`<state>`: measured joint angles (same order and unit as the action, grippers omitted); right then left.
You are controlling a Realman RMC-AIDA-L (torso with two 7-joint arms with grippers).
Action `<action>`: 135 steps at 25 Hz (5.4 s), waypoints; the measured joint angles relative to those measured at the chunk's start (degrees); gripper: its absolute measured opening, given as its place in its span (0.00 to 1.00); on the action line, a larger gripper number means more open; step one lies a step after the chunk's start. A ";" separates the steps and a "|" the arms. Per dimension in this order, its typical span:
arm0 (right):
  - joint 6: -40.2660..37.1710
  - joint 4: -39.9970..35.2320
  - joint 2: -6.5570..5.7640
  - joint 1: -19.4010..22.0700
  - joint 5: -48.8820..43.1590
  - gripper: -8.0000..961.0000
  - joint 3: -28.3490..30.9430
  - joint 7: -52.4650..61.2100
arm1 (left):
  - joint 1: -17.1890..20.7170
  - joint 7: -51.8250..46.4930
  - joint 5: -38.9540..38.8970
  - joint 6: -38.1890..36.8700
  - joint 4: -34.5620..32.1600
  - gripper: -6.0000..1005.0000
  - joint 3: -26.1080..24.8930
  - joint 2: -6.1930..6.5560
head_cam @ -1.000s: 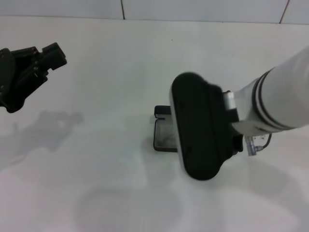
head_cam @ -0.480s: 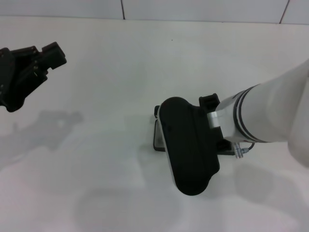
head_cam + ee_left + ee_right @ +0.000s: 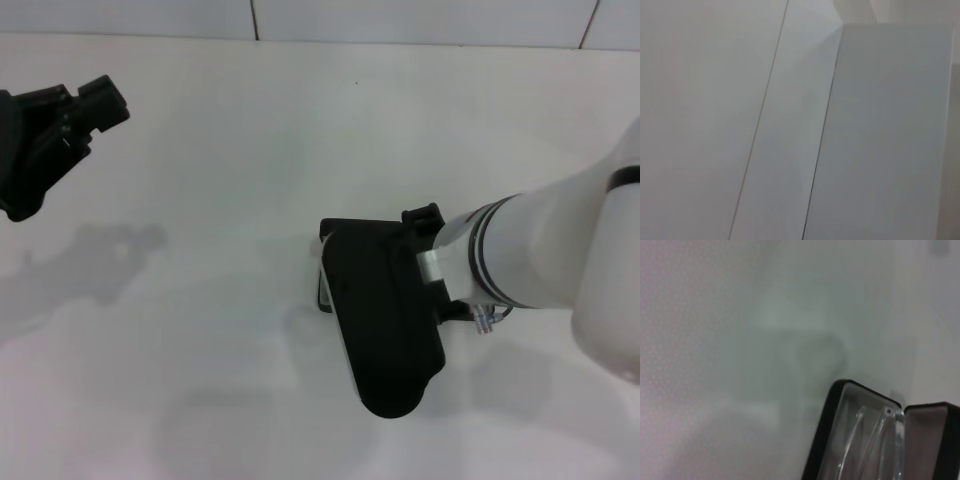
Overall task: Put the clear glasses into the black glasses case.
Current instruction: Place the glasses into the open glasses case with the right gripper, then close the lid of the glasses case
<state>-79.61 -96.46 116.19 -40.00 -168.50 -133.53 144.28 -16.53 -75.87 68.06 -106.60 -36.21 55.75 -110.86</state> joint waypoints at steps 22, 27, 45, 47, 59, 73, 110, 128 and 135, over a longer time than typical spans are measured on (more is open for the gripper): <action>2.41 2.21 0.00 0.19 -1.57 0.12 -1.29 0.35 | 0.03 0.06 0.55 -0.18 0.09 0.09 -0.03 -0.41; 2.64 2.40 0.00 0.24 -2.12 0.12 -1.47 0.48 | 0.22 0.07 0.58 -0.24 0.09 0.09 -0.03 -0.45; 4.60 3.02 0.00 0.36 -2.45 0.12 -1.92 0.69 | 0.37 0.21 0.58 -0.27 0.09 0.09 -0.03 -0.49; 4.60 3.07 0.00 0.37 -2.45 0.12 -2.01 0.71 | 0.47 0.21 0.58 -0.27 0.09 0.09 -0.03 -0.49; 4.65 1.83 0.01 1.12 -2.44 0.18 -2.55 1.27 | 0.66 0.19 0.58 -0.39 0.09 0.09 -0.03 -0.55; 4.68 -16.09 -0.41 12.48 9.97 0.18 10.35 -1.39 | 0.81 -0.20 0.46 -0.56 0.09 0.09 -0.04 -0.58; -23.22 37.13 -1.40 28.46 75.11 0.17 110.62 -49.93 | -28.60 -4.92 10.86 40.35 10.91 0.13 27.27 -9.72; -22.77 41.10 -1.58 27.04 74.26 0.17 110.12 -52.12 | -27.78 -6.39 6.84 44.98 11.17 0.17 33.61 -9.20; -22.77 42.38 -1.61 27.07 74.25 0.17 110.19 -52.73 | -27.81 -6.74 7.24 45.07 11.28 0.19 33.77 -9.19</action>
<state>-102.38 -54.08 114.57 -12.93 -94.25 -23.34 91.55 -44.34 -82.61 75.30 -61.53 -24.93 89.52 -120.05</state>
